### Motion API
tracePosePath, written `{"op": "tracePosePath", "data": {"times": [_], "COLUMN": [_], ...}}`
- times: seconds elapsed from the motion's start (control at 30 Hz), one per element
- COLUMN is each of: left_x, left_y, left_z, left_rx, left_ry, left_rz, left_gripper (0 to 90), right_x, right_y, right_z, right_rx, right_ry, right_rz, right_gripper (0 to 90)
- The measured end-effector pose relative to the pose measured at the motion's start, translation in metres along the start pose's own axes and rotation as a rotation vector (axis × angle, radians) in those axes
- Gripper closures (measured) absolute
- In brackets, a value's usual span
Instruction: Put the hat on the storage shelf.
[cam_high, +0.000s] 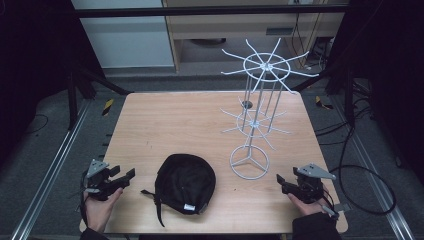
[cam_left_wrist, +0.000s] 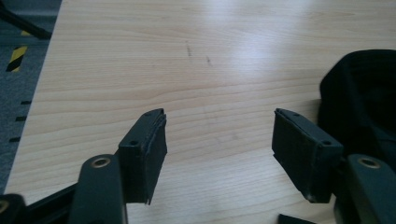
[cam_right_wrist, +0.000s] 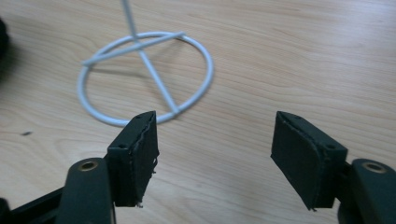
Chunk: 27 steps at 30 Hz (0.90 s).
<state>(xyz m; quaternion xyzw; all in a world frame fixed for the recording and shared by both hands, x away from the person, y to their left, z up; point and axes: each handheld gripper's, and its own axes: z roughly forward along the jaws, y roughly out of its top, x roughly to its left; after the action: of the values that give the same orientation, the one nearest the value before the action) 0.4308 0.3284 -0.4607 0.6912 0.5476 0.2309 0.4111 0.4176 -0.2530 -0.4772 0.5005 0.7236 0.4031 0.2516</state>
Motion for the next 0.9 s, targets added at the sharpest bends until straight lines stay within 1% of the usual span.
{"op": "tracePosePath", "data": {"times": [0.03,0.07,0.1,0.13,0.17,0.2,0.27,0.3,0.33,0.37,0.4,0.47,0.5,0.53,0.57,0.6,0.63,0.67,0.7,0.73,0.77,0.8,0.83,0.9], "left_x": [-0.002,-0.002,-0.009,-0.009,-0.016,-0.019,-0.023,-0.023,-0.027,-0.029,-0.03,-0.033,-0.035,-0.035,-0.038,-0.039,-0.041,-0.041,-0.044,-0.047,-0.047,-0.05,-0.054,-0.058], "left_y": [0.0,0.0,0.001,0.001,0.002,0.002,0.002,0.002,0.002,0.003,0.003,0.003,0.003,0.003,0.004,0.004,0.005,0.005,0.005,0.005,0.005,0.005,0.006,0.006], "left_z": [0.0,0.0,-0.002,-0.002,-0.003,-0.004,-0.006,-0.006,-0.007,-0.007,-0.007,-0.006,-0.006,-0.006,-0.005,-0.005,-0.005,-0.005,-0.004,-0.003,-0.003,-0.002,0.0,0.002], "left_rx": [0.001,0.001,-0.003,-0.003,-0.008,-0.012,-0.016,-0.016,-0.019,-0.02,-0.022,-0.024,-0.022,-0.022,-0.023,-0.022,-0.024,-0.024,-0.024,-0.021,-0.021,-0.017,-0.009,0.002], "left_ry": [-0.005,-0.005,-0.006,-0.006,-0.011,-0.015,-0.026,-0.026,-0.034,-0.042,-0.052,-0.064,-0.07,-0.07,-0.078,-0.083,-0.088,-0.088,-0.094,-0.104,-0.104,-0.11,-0.117,-0.127], "left_rz": [0.003,0.003,0.02,0.02,0.027,0.031,0.038,0.038,0.048,0.048,0.048,0.052,0.053,0.053,0.058,0.06,0.062,0.062,0.065,0.075,0.075,0.084,0.096,0.107], "left_gripper": [37.0,38.0,38.8,39.9,41.3,41.9,42.4,42.3,42.4,42.3,42.8,44.4,44.6,45.4,45.8,46.3,46.8,46.8,46.8,46.9,47.2,47.2,48.2,49.1], "right_x": [0.005,0.005,0.011,0.014,0.017,0.02,0.027,0.027,0.035,0.039,0.043,0.054,0.057,0.057,0.067,0.07,0.075,0.075,0.079,0.09,0.09,0.093,0.103,0.11], "right_y": [0.001,0.001,0.003,0.004,0.005,0.005,0.007,0.007,0.01,0.011,0.013,0.016,0.017,0.017,0.021,0.022,0.024,0.024,0.026,0.029,0.029,0.03,0.032,0.034], "right_z": [-0.001,-0.001,-0.002,-0.002,-0.001,-0.001,-0.001,-0.001,0.0,0.0,0.0,0.002,0.002,0.002,0.003,0.004,0.004,0.004,0.005,0.007,0.007,0.008,0.01,0.012], "right_rx": [-0.001,-0.001,-0.003,-0.001,0.001,-0.001,0.0,0.0,-0.004,-0.004,-0.007,-0.017,-0.022,-0.022,-0.035,-0.038,-0.039,-0.039,-0.04,-0.033,-0.033,-0.026,-0.018,-0.004], "right_ry": [0.019,0.019,0.041,0.053,0.06,0.069,0.093,0.093,0.118,0.127,0.134,0.165,0.177,0.177,0.211,0.223,0.231,0.231,0.239,0.266,0.266,0.273,0.295,0.305], "right_rz": [0.006,0.006,-0.011,-0.009,-0.012,-0.019,-0.014,-0.014,-0.012,-0.012,-0.019,-0.034,-0.041,-0.041,-0.055,-0.059,-0.065,-0.065,-0.074,-0.077,-0.077,-0.076,-0.092,-0.096], "right_gripper": [33.0,33.0,33.9,34.2,34.8,35.2,36.0,36.0,36.5,36.8,37.1,37.3,37.2,37.2,37.6,38.0,38.4,38.4,38.8,39.3,39.3,39.5,40.1,40.3]}}
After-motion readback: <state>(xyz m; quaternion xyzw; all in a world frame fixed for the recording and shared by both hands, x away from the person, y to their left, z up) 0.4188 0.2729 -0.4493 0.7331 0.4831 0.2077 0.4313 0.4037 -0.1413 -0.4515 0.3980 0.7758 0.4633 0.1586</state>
